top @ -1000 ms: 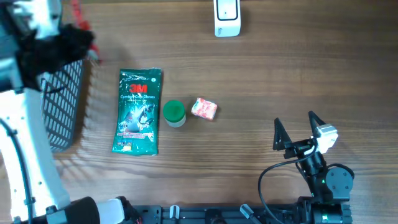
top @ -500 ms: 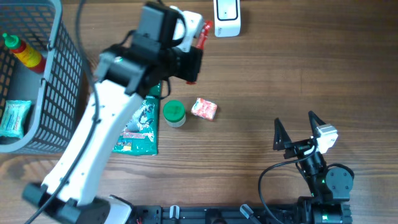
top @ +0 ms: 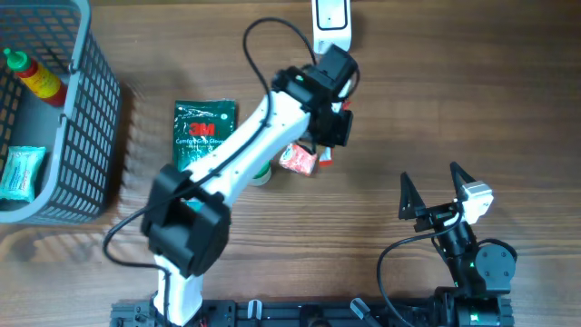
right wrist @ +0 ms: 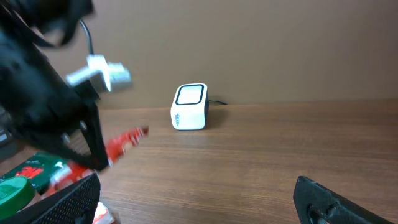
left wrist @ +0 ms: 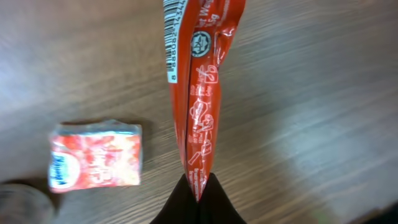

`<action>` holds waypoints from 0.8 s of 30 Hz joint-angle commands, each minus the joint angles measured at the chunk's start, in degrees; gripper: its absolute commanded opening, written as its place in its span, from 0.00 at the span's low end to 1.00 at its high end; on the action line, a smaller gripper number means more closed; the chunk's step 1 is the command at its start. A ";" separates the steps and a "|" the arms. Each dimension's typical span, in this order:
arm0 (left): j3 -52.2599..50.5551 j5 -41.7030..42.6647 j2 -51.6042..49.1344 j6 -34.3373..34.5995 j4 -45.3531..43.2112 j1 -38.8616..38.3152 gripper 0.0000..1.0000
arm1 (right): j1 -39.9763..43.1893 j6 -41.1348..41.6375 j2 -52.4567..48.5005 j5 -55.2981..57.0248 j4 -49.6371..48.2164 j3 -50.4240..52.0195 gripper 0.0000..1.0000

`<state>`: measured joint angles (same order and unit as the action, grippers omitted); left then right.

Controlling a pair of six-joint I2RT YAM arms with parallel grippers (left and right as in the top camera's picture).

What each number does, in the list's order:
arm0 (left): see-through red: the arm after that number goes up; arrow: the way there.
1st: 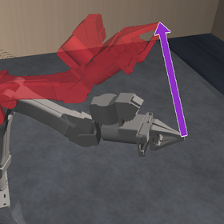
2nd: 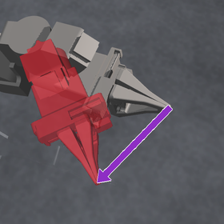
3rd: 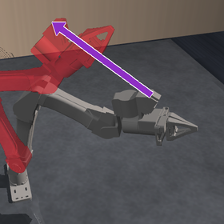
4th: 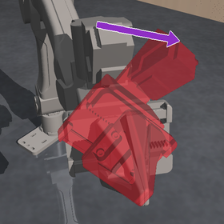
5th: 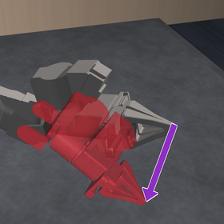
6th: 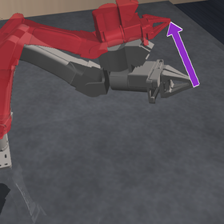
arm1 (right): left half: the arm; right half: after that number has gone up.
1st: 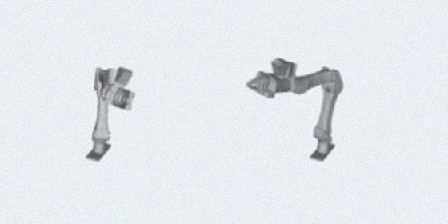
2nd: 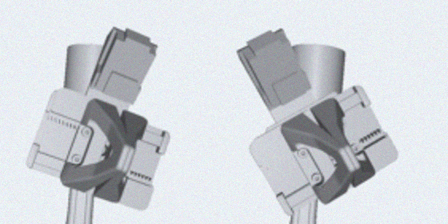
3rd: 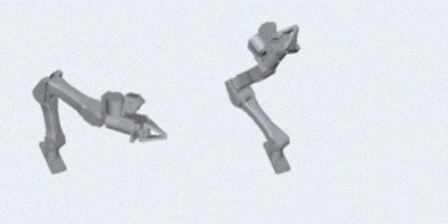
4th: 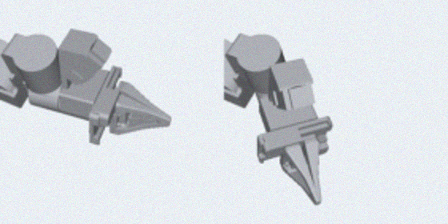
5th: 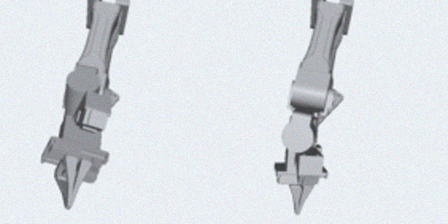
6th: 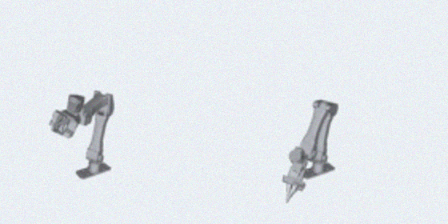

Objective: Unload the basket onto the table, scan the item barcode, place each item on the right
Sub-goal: 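Carry the snack stick toward the scanner and lay it on the table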

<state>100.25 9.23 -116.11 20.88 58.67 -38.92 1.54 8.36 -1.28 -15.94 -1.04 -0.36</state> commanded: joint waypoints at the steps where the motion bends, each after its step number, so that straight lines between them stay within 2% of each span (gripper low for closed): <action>1: -1.44 -6.71 -3.34 12.72 -0.61 -2.19 0.04 | -0.46 0.66 0.24 0.90 -0.17 0.04 1.00; 5: -4.07 -7.43 -5.42 22.38 -2.43 -2.91 0.04 | -0.46 0.68 0.24 0.90 -0.17 0.04 1.00; 10: -10.40 -8.94 -5.53 31.98 -10.08 -2.93 0.04 | -0.46 0.63 0.24 0.90 -0.17 0.04 1.00; 15: -14.45 -9.38 -5.53 32.11 -13.68 -2.93 0.04 | -0.46 0.66 0.24 0.90 -0.17 0.04 1.00; 20: -14.86 -10.80 -5.53 32.09 -11.28 -2.93 0.04 | -0.46 0.63 0.24 0.90 -0.17 0.04 1.00; 21: -14.84 -10.80 -5.49 32.06 -10.38 -2.93 0.10 | -0.46 0.66 0.24 0.90 -0.17 0.04 1.00; 24: -14.84 -10.69 -4.42 30.40 -9.57 -2.93 0.38 | -0.46 0.66 0.24 0.90 -0.17 0.04 1.00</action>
<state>85.97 -0.25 -120.99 52.03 48.53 -41.85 1.54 8.38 -1.28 -15.94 -1.04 -0.36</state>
